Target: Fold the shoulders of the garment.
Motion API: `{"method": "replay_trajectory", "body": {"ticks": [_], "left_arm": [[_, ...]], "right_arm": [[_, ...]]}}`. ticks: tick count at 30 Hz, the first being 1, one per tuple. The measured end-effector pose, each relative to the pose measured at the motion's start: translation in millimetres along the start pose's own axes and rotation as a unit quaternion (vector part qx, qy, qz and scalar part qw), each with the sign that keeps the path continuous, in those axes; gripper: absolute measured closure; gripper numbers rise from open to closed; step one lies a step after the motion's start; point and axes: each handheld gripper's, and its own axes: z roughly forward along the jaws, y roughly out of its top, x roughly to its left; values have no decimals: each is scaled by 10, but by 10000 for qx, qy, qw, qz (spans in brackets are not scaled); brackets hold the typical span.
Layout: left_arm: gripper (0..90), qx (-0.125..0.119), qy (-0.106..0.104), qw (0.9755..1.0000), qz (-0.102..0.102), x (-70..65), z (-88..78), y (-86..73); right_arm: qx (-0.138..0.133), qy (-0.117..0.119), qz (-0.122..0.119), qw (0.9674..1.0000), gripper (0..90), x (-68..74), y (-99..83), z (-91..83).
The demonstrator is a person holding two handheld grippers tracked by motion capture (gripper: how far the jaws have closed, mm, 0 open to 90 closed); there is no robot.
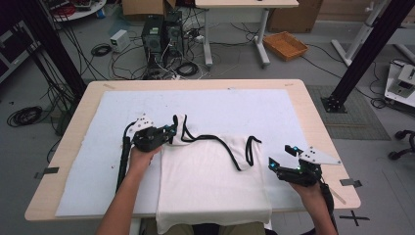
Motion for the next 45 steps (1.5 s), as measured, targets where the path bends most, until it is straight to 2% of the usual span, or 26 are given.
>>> {"method": "replay_trajectory", "body": {"ticks": [6, 8, 9, 11, 13, 15, 17, 19, 21, 25, 27, 28, 29, 30, 31, 32, 34, 37, 38, 39, 40, 41, 42, 43, 44, 45], "left_arm": [[832, 189, -13, 9995, 234, -193, -179, -158], [728, 236, 8, 9995, 197, -250, -247, -201], [690, 247, 46, 9994, 244, -281, -290, -215], [591, 151, 127, 9993, 306, -344, -383, -227], [547, 23, 188, 9993, 338, -383, -474, -222], [516, 2, 362, 9986, 393, -397, -535, -211], [470, 290, 851, 9954, 328, -373, -538, -199], [443, 508, 1068, 9927, 231, -297, -499, -198], [431, 614, 1007, 9930, 41, -231, -429, -186], [376, 1004, 853, 9913, -34, -166, -196, -157], [392, 1204, 842, 9891, 3, -154, -100, -143], [484, 1227, 718, 9898, 39, -155, -80, -143], [674, 1182, 623, 9908, 194, -176, -74, -145], [799, 1141, 542, 9913, 355, -204, -74, -141], [879, 1073, 410, 9924, 432, -238, -82, -135], [880, 1033, 284, 9927, 547, -272, -100, -126], [884, 982, 134, 9917, 821, -351, -155, -111], [884, 787, -235, 9921, 953, -460, -270, -118], [883, 728, -376, 9917, 986, -496, -308, -130], [880, 668, -430, 9914, 1041, -537, -347, -144], [807, 580, -424, 9925, 991, -573, -384, -161], [624, 546, -361, 9950, 761, -595, -417, -169], [500, 511, -337, 9966, 560, -597, -453, -174], [437, 439, -270, 9976, 468, -607, -494, -189], [427, 374, -174, 9978, 510, -618, -535, -206], [427, 374, -174, 9978, 510, -618, -535, -206]], "right_arm": [[-17, 60, -57, 10000, 200, 91, 16, -8], [-10, 55, -83, 9999, 200, 114, 17, -16], [-25, 71, -82, 9999, 200, 121, 17, -18], [-33, 55, -72, 10000, 200, 135, 18, -29], [-37, 58, -69, 10000, 200, 146, 19, -37], [-30, 57, -62, 10000, 200, 155, 20, -35], [-16, 71, -63, 10000, 200, 163, 20, -25], [0, 83, -74, 9999, 200, 175, 20, -9], [27, 106, -81, 9999, 200, 189, 21, 9], [60, 135, -135, 9998, 200, 204, 21, 45], [95, 147, -138, 9998, 200, 204, 17, 56], [100, 148, -142, 9997, 200, 201, 13, 61], [125, 157, -143, 9997, 200, 201, 9, 62], [139, 159, -135, 9997, 200, 202, 7, 61], [144, 150, -133, 9997, 200, 201, 4, 59], [138, 139, -145, 9997, 200, 197, 3, 56], [135, 133, -112, 9998, 200, 192, 2, 48], [123, 125, -98, 9998, 200, 190, 4, 45], [131, 129, -105, 9998, 200, 193, 4, 44], [144, 135, -97, 9998, 200, 201, 3, 43], [143, 137, -129, 9997, 200, 204, 4, 44], [153, 136, -143, 9997, 200, 210, 4, 43], [162, 151, -161, 9996, 200, 217, 5, 40], [169, 154, -157, 9996, 200, 225, 7, 37], [160, 163, -170, 9996, 200, 234, 12, 35], [160, 163, -170, 9996, 200, 234, 12, 35]]}}
